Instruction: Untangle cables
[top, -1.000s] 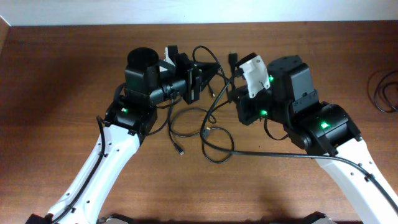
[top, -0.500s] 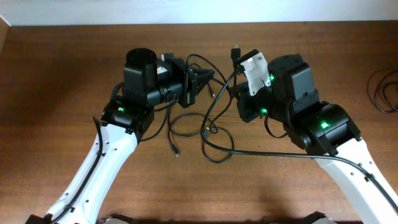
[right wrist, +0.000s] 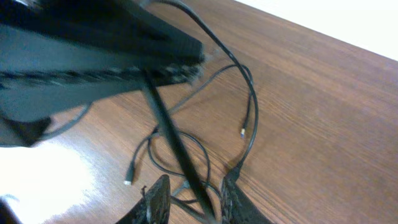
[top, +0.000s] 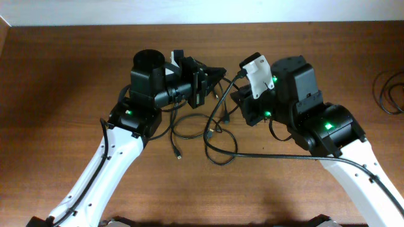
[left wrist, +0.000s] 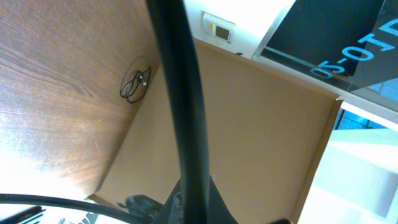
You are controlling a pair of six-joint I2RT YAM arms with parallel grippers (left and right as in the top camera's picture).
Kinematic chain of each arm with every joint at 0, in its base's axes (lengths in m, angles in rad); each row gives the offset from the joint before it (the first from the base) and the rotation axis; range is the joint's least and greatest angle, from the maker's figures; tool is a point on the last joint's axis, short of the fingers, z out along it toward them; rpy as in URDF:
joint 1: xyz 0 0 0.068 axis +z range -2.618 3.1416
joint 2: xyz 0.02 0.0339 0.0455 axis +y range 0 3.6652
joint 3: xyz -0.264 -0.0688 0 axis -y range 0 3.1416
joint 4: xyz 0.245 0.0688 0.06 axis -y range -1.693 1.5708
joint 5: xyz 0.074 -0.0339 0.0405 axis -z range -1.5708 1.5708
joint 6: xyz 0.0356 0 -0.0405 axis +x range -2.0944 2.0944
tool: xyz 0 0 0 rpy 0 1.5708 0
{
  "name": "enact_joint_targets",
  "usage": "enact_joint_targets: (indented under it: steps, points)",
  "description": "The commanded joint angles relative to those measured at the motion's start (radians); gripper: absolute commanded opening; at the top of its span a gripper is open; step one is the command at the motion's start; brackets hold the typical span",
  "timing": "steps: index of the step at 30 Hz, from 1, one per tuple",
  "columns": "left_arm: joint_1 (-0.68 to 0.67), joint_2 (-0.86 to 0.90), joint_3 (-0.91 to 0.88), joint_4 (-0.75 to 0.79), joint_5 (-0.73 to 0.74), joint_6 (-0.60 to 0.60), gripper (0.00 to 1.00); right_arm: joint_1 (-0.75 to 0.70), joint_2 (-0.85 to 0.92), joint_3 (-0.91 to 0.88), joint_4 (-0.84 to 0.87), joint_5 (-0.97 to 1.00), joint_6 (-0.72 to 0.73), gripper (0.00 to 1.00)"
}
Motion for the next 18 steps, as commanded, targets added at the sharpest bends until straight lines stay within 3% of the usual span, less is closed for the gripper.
enact_joint_targets:
  steps: [1,4,5,6,10,13,18]
  points:
    - [0.0,-0.014,0.005,0.009,0.044,0.008,0.0,0.005,0.04,-0.003,-0.013,0.046,-0.001,0.07]
    - [0.0,-0.014,0.005,-0.007,0.043,0.045,0.02,-0.009,0.02,0.009,-0.003,0.066,0.011,0.04]
    - [0.0,-0.014,0.005,-0.013,0.038,0.099,0.1,-0.031,0.003,0.029,-0.002,0.108,0.034,0.04]
    - [0.0,-0.014,0.005,-0.024,0.03,0.143,0.23,-0.058,-0.013,0.057,-0.002,0.14,0.037,0.04]
    - [0.0,-0.014,0.005,-0.177,-0.024,0.352,0.95,-0.264,-0.055,0.327,-0.025,0.264,0.036,0.04]
    - [0.0,-0.014,0.005,-0.33,-0.131,0.357,0.99,-0.386,-0.052,0.533,-0.007,0.265,-0.009,0.04]
    - [0.0,-0.014,0.005,-0.455,-0.142,0.357,0.99,-0.447,-0.018,0.571,0.124,0.276,-0.085,0.04]
